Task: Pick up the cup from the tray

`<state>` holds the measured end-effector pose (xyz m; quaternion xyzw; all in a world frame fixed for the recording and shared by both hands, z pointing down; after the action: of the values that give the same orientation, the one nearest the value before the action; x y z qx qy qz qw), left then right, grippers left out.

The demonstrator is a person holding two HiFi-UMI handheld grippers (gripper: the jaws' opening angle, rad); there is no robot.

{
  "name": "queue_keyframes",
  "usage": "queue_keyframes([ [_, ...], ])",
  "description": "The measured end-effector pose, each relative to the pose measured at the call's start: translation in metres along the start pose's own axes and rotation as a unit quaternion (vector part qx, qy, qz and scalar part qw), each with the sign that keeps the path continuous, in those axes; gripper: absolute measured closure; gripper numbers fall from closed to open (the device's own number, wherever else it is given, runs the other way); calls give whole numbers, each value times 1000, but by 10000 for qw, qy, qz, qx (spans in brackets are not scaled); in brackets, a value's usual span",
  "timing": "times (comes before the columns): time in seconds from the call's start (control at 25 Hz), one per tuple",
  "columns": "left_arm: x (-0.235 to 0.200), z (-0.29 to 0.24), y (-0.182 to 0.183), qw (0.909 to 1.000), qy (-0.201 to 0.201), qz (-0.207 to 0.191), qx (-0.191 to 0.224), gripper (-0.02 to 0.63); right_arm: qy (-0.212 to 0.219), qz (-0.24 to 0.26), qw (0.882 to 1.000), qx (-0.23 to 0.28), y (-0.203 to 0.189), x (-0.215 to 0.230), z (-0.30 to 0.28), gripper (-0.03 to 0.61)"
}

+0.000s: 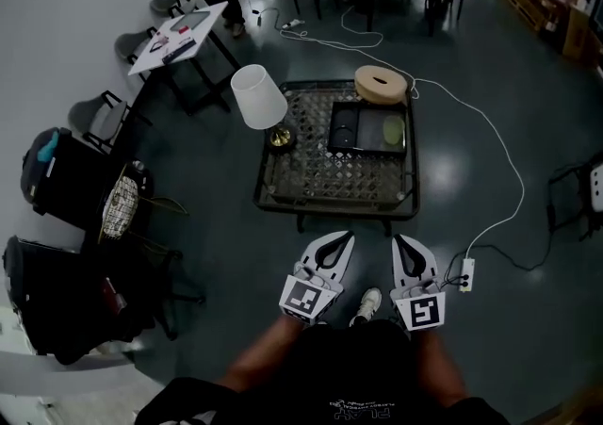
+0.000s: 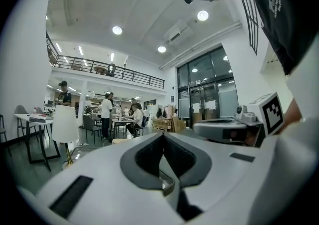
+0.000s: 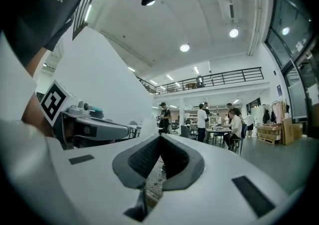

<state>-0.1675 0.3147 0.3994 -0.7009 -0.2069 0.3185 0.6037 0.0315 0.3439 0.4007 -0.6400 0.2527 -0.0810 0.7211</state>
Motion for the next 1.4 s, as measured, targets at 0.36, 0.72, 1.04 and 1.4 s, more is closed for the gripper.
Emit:
queue_keyframes([
  [0.36, -12, -33, 7, 9996, 225, 118, -101, 605, 151, -85, 9998, 98, -7, 25, -37, 571],
  [0.72, -53, -68, 12, 9997, 259, -36, -26, 604, 175, -142, 9997, 27, -23, 39, -75, 571],
  [1.04, -109, -108, 23, 9999, 154, 5, -74, 604, -122, -268, 9995, -135, -33, 54, -130, 571],
  [1.4, -166, -142, 33, 9999, 75, -84, -108, 604, -445, -43, 9965, -705, -34, 75, -182, 571],
])
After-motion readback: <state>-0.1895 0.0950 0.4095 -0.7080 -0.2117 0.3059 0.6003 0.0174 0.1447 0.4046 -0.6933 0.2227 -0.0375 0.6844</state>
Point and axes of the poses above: the fingertips, and each gripper's own axes: z backward along the fingers, x to its right, y out of its top, the point moved 10 cm from there along z, backward along the fingers, and after that the axes turned 12 degrees about z, right-handed, at the moved point
